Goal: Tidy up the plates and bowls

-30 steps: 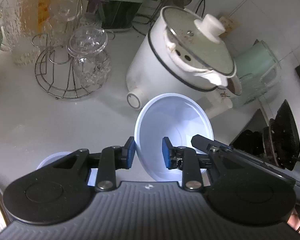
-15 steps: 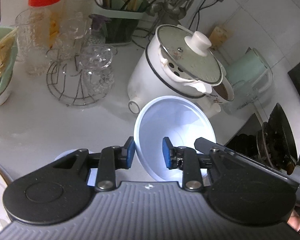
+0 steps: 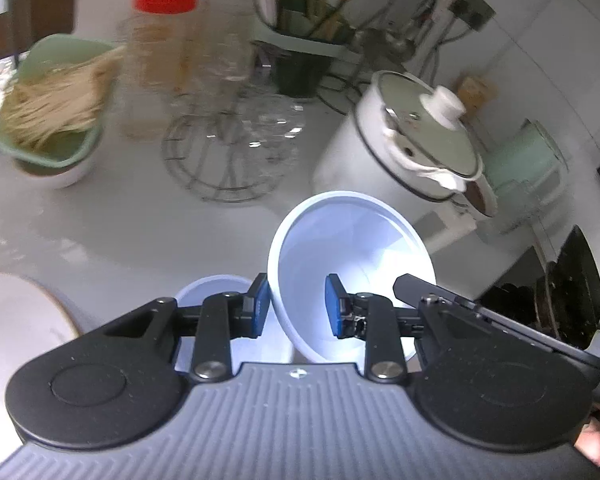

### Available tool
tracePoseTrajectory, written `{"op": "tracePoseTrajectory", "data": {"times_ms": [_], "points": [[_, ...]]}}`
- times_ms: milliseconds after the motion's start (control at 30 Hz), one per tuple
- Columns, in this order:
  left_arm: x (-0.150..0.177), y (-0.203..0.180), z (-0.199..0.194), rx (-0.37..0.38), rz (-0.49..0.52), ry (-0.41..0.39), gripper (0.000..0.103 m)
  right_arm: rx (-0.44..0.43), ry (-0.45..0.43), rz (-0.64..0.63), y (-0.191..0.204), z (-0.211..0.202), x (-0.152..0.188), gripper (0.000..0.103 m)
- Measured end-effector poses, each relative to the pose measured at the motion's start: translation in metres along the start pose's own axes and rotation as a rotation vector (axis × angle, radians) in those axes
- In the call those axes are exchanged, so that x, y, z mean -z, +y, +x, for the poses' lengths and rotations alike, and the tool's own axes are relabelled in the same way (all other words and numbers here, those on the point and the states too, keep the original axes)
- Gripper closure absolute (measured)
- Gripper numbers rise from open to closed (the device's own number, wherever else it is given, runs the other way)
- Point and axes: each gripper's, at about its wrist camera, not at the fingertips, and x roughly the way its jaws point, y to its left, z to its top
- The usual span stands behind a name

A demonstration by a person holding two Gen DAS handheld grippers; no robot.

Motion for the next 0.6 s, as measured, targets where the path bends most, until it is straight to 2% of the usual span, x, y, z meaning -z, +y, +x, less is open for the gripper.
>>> {"op": "tracePoseTrajectory", "data": {"times_ms": [333,600], "points": [[0.021,0.042,-0.006,-0.061,-0.081,-0.003,0.070,-0.022,0.082,-0.073,0.029,0.030,0.015,0.084],[0.032,0.058,0.021,-0.101,-0.098,0.028,0.070,0.015,0.137,-0.102,0.031,0.059,0.031,0.084]]}}
